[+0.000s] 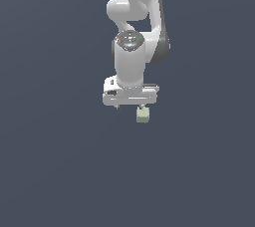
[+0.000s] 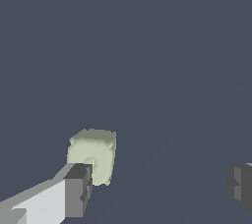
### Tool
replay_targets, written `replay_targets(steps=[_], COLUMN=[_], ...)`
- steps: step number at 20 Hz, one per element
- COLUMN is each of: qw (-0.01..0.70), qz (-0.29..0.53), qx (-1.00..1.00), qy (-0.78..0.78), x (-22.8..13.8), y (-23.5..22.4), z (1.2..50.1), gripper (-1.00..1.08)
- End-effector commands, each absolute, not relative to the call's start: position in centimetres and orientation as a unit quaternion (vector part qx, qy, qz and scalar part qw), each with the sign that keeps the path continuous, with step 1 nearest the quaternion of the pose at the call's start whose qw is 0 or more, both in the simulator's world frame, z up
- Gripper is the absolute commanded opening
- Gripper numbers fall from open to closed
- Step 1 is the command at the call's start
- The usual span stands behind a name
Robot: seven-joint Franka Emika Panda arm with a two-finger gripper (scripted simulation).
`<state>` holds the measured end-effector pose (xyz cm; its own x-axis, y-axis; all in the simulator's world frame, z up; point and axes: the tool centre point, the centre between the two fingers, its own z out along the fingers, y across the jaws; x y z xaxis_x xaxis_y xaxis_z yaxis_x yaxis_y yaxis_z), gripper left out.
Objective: Pick up the object and move it to a goal position.
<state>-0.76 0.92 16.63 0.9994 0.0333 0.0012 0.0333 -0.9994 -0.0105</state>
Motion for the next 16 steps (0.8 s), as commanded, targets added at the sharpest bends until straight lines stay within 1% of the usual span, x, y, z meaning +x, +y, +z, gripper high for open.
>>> replay_targets(steps=[1,10,16], qw=[0.005,-0.005,-0.004], qz=[-0.001,-0.01,-0.01], qx=[-1.0,-1.0,-1.0], qy=[-0.017,-0.004,-0.004], x=[-0.8,0.2,0.0], y=[0.9,-0.2,0.2], z=[16.6,16.6,16.3], gripper=[1.0,1.0,1.0])
